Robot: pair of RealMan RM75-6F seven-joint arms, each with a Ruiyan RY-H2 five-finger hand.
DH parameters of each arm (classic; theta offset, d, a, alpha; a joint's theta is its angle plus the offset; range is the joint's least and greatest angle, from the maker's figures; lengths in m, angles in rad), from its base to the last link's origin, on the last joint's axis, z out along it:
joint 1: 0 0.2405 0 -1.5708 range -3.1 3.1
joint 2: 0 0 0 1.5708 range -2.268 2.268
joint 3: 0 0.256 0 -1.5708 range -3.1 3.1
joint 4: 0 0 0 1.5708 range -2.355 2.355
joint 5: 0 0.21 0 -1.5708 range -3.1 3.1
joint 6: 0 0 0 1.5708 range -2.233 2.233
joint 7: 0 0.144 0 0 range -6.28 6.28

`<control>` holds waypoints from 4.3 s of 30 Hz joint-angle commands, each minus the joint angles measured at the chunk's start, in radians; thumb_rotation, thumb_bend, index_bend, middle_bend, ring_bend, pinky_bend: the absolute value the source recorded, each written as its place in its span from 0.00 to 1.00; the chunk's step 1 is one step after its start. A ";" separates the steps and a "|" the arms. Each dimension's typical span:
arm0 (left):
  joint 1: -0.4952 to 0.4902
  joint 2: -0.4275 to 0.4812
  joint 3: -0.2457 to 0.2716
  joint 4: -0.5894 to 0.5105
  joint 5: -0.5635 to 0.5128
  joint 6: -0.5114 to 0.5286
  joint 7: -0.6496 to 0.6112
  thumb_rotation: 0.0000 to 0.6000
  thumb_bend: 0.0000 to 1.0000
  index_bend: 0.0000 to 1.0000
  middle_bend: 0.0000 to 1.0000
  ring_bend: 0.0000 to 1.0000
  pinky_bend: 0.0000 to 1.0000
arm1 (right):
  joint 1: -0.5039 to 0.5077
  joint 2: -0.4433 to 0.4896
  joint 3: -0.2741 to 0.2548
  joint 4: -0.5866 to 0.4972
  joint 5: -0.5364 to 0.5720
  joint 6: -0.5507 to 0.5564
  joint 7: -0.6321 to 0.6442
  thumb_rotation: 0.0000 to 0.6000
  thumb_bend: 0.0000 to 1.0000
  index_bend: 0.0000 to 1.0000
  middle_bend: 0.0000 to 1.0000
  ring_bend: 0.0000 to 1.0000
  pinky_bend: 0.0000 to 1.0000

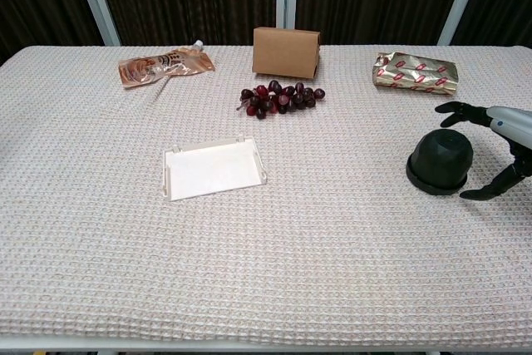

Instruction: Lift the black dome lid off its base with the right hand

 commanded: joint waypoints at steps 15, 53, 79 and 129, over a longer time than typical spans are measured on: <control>0.002 0.000 0.000 0.004 -0.003 0.000 -0.004 1.00 0.02 0.17 0.11 0.08 0.30 | 0.022 -0.034 -0.006 0.027 0.004 -0.012 0.020 1.00 0.03 0.00 0.18 0.00 0.00; 0.005 0.004 0.002 0.001 -0.001 0.000 -0.005 1.00 0.02 0.17 0.11 0.08 0.30 | 0.029 -0.023 0.020 0.012 -0.027 0.092 0.031 1.00 0.10 0.35 0.41 0.04 0.00; 0.002 0.004 0.002 -0.024 0.009 0.008 0.007 1.00 0.02 0.17 0.11 0.08 0.30 | 0.066 0.057 -0.012 -0.121 -0.001 0.026 -0.146 1.00 0.10 0.40 0.44 0.09 0.00; -0.001 0.002 -0.002 -0.016 -0.002 -0.005 -0.010 1.00 0.02 0.17 0.11 0.08 0.30 | 0.209 0.060 0.081 -0.372 0.062 -0.009 -0.490 1.00 0.10 0.40 0.45 0.11 0.00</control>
